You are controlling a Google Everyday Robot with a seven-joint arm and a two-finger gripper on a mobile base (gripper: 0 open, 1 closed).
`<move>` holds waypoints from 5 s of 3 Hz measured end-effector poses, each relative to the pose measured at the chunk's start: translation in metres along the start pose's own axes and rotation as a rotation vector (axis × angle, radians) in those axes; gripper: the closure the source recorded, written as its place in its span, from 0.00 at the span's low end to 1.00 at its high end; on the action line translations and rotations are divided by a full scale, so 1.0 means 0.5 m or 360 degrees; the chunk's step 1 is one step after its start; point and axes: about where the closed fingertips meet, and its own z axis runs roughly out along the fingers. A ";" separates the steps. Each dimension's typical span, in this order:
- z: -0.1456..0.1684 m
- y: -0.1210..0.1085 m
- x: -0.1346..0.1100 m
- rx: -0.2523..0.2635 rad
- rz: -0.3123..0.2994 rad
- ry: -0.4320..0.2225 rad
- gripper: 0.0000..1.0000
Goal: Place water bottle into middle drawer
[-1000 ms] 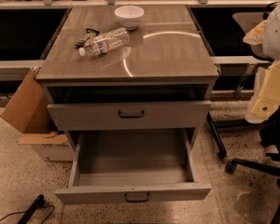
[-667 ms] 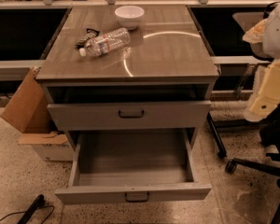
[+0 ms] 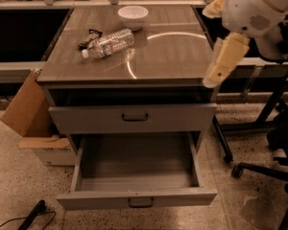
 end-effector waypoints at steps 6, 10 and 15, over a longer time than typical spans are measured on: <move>0.261 -0.252 -0.200 -0.0023 -0.0072 -0.0257 0.00; 0.421 -0.318 -0.282 -0.0079 -0.0383 -0.0151 0.00; 0.572 -0.321 -0.348 -0.0287 -0.0260 -0.0317 0.00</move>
Offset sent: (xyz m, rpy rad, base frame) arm 0.0295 0.0308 0.0021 0.0469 -0.0208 0.0619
